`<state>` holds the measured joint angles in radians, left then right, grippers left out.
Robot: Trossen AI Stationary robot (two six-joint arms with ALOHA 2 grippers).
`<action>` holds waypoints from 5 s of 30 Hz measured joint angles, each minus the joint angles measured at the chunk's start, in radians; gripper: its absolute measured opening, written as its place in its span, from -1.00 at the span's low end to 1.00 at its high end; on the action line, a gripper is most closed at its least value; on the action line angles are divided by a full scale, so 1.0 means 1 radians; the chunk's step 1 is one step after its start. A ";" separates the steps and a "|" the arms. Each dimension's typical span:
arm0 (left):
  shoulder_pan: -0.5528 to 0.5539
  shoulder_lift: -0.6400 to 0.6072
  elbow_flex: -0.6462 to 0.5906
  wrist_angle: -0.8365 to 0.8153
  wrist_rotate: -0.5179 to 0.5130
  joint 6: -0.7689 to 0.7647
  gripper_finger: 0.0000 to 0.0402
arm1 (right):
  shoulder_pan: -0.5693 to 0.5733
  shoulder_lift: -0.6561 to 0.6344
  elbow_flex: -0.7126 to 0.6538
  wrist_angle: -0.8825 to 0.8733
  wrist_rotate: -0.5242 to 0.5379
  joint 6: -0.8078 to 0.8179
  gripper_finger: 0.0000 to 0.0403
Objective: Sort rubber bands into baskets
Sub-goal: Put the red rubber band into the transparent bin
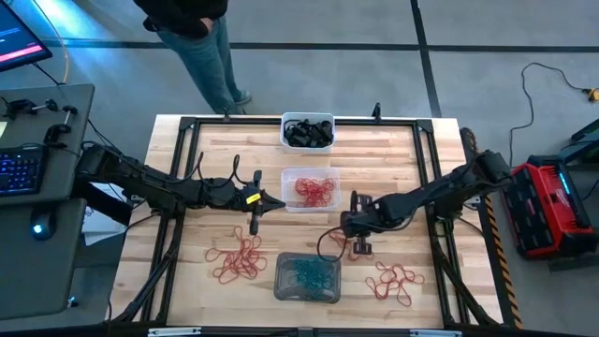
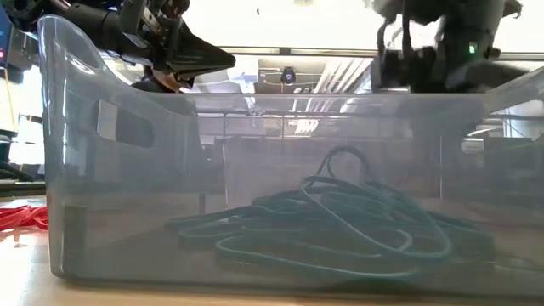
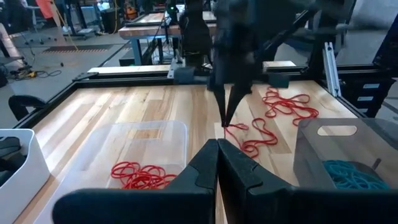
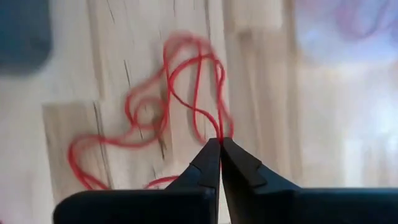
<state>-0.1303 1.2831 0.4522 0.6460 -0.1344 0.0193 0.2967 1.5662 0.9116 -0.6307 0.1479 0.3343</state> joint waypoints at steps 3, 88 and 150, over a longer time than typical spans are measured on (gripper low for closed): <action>0.000 0.000 0.000 0.014 0.016 0.000 -1.00 | 0.019 -0.025 0.016 0.006 0.075 -0.003 -1.00; 0.081 -0.001 -0.190 0.346 0.230 -0.060 -1.00 | 0.265 0.012 0.155 -0.082 0.026 0.435 -0.32; 0.082 -0.001 -0.189 0.336 0.153 -0.026 -1.00 | 0.075 -0.102 0.208 0.016 0.324 -0.049 -1.00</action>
<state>-0.0479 1.2823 0.2634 0.9818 0.0181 -0.0065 0.3718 1.4643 1.1195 -0.6148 0.4721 0.2849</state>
